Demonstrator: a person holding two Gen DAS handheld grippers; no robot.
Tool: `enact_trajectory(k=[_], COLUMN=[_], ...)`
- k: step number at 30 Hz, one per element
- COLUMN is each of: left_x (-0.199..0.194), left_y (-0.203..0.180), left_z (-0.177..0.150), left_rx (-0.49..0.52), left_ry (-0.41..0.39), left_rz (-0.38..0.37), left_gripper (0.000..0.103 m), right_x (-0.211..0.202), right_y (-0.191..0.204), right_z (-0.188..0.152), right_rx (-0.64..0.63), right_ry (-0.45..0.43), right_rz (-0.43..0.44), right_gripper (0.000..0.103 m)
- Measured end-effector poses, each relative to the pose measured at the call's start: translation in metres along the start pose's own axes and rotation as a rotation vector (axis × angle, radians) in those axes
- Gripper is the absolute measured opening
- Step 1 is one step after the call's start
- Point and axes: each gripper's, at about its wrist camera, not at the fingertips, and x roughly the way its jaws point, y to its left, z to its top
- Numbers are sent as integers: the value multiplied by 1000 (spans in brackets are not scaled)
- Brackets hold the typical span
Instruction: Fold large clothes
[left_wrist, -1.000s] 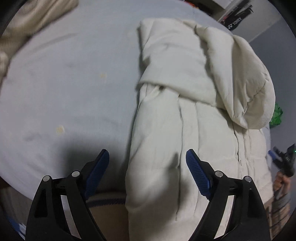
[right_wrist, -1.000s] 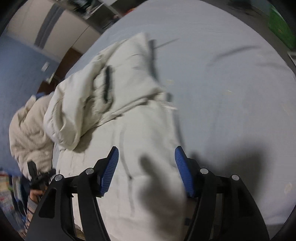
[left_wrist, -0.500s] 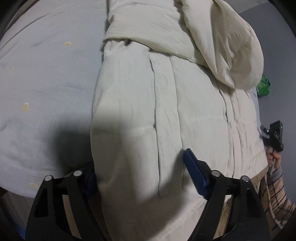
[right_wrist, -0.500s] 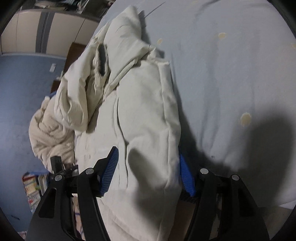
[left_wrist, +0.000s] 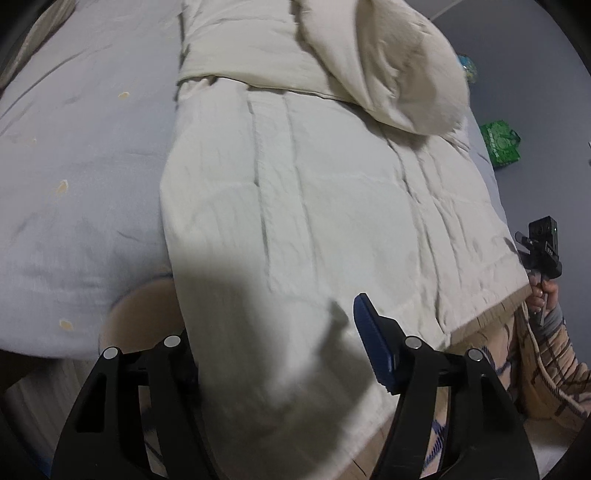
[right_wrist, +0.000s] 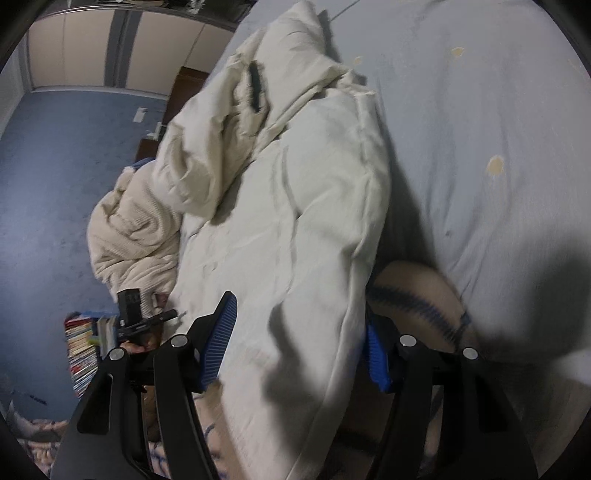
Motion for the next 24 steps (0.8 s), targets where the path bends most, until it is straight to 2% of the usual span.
enact_trajectory(k=[4,5,6,8,13,14,17,24], left_x=[-6,-8,-10,-14,-12,-13,-20,-44], left_y=[-11,-12,-12,-13,-10,-9,-5,-6], left_z=[-14,-17,-19,-24,-31,-32,-32,-30], left_rx=[12,14,17,18,2,1,-16,12], left_ry=[-8,-10,-12,-10,2,-4,-43,-158], left_rz=[-10,-7,-3,-12,-26,-30,-38,-74], left_gripper=[45,38,36,34,34,30,13,9], right_x=[-3,-4,-5,-7,-12,-13,-16,-22], right_y=[12,15,19,24,25,26,32,55], right_z=[-20,-23,-28,-35,-43,-43,-40,-25], right_rx=[-36,-49,-72,-101,-136,-147,-163,-209], right_ry=[43,46,45,47,40,30,-13,-89], right_rz=[58,64,56,43,33,37,76,135], right_gripper=[57,50,47,32,21,19,14,12])
